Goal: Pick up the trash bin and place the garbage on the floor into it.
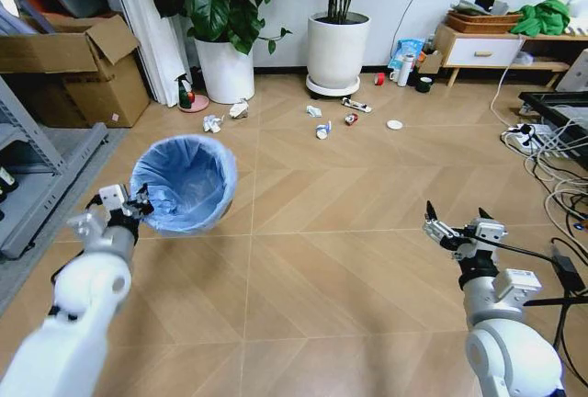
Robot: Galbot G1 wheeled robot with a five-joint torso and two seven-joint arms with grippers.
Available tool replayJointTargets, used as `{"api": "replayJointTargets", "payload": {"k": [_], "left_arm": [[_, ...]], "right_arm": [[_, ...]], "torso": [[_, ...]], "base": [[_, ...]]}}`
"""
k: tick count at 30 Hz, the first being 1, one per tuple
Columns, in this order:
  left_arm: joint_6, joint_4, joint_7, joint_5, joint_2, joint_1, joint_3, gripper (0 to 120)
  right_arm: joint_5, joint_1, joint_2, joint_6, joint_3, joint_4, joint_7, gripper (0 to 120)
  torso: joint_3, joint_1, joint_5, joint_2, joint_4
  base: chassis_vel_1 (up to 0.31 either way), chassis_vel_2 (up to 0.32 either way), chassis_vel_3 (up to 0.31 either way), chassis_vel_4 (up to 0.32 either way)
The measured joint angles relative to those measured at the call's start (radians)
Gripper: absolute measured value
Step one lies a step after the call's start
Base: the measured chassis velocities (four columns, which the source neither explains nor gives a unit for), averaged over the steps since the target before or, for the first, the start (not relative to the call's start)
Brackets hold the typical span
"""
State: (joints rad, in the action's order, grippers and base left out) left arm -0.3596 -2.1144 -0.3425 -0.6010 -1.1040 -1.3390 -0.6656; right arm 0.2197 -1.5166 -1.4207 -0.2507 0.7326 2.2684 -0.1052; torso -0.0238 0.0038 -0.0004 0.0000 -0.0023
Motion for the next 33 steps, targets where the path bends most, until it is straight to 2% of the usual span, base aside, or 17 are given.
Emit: {"api": "replayJointTargets", "payload": {"k": [5,8,10,20,33], "left_arm": [[-0.049,-0.133,0.041,0.131,-0.068,-0.159,-0.055,0],[-0.081,-0.162,0.047,0.152,-0.085,-0.194,-0.059,0],[-0.123,-0.188,0.039,0.153,-0.099,-0.220,-0.055,0],[-0.206,-0.184,-0.029,0.072,-0.083,-0.223,-0.006,0],[-0.225,-0.185,-0.033,0.041,-0.072,-0.226,-0.006,0]], "right_arm": [[0.000,-0.014,0.007,0.000,0.003,0.016,0.000,100],[0.000,-0.021,0.008,0.000,0.004,0.022,0.000,100],[-0.003,-0.022,0.009,0.000,-0.003,0.026,0.000,100],[-0.013,-0.029,0.007,0.016,-0.006,0.030,0.009,100],[-0.039,-0.023,-0.005,0.034,-0.013,0.023,0.024,100]], "torso": [[0.000,0.000,0.0002,0.000,0.0008],[0.000,0.000,-0.0007,0.000,0.0001],[0.000,0.000,0.0002,0.000,0.0001],[0.000,0.000,-0.0003,0.000,-0.0001],[0.000,0.000,-0.0003,0.000,0.0001]], "base": [[0.000,0.000,0.000,0.000],[0.000,0.000,0.000,0.000],[0.000,0.000,0.000,0.000],[0.000,0.000,0.000,0.000],[-0.071,0.084,0.071,-0.075]]}}
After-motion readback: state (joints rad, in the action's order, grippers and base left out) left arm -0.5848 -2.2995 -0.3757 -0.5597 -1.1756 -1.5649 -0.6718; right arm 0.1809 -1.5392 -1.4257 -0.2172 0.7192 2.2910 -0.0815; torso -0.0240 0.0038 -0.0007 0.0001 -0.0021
